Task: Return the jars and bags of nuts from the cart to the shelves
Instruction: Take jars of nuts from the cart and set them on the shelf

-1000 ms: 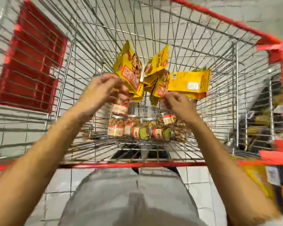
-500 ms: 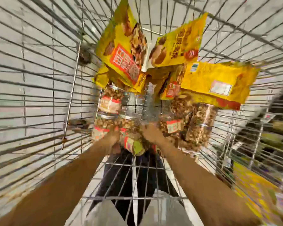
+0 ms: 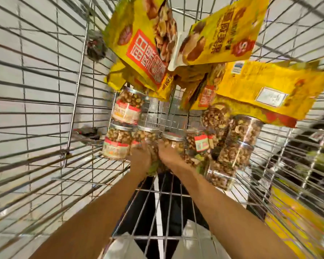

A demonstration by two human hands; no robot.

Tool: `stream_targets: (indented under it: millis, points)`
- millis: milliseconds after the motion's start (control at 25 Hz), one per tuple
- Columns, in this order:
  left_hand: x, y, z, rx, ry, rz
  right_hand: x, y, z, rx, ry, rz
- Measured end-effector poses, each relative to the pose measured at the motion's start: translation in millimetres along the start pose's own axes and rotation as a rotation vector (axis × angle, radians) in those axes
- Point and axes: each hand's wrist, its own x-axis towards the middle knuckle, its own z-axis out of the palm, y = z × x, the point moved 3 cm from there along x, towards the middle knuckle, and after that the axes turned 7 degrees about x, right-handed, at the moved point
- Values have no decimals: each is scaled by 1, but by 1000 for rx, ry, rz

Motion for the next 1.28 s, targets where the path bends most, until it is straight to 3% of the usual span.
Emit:
stream_targets:
  millis: [80, 160, 240, 320, 360, 480, 680, 840, 960, 1080, 1240, 1280]
  points:
    - [-11, 9, -12, 19, 77, 70, -19, -6, -11, 291, -31, 29]
    - [-32, 29, -25, 148, 149, 305, -33, -11, -35, 632, -74, 117]
    - [-62, 54, -35, 165, 183, 550, -43, -15, -60, 817, -144, 128]
    - [-89, 76, -33, 112, 153, 725, -50, -20, -83, 986, -175, 48]
    - [-96, 86, -30, -2, 90, 731, -50, -19, -96, 1056, -163, 12]
    - [-92, 104, -17, -540, -246, 428, -50, 1, -142, 1201, -35, -29]
    - [-57, 37, 39, -422, -685, -93, -43, 38, -184, 1305, 75, -54]
    - [-53, 20, 93, -517, -714, -347, -37, 50, -185, 1353, 77, 9]
    - [-47, 30, 119, -570, -660, -358, -25, 61, -182, 1357, 98, 68]
    - [-48, 35, 125, -557, -723, -334, -23, 62, -181, 1352, 81, 78]
    - [-45, 38, 81, -360, -552, -125, -45, 43, -180, 1334, 58, 41]
    - [-45, 47, 63, -327, -575, -74, -52, 37, -180, 1350, 52, 27]
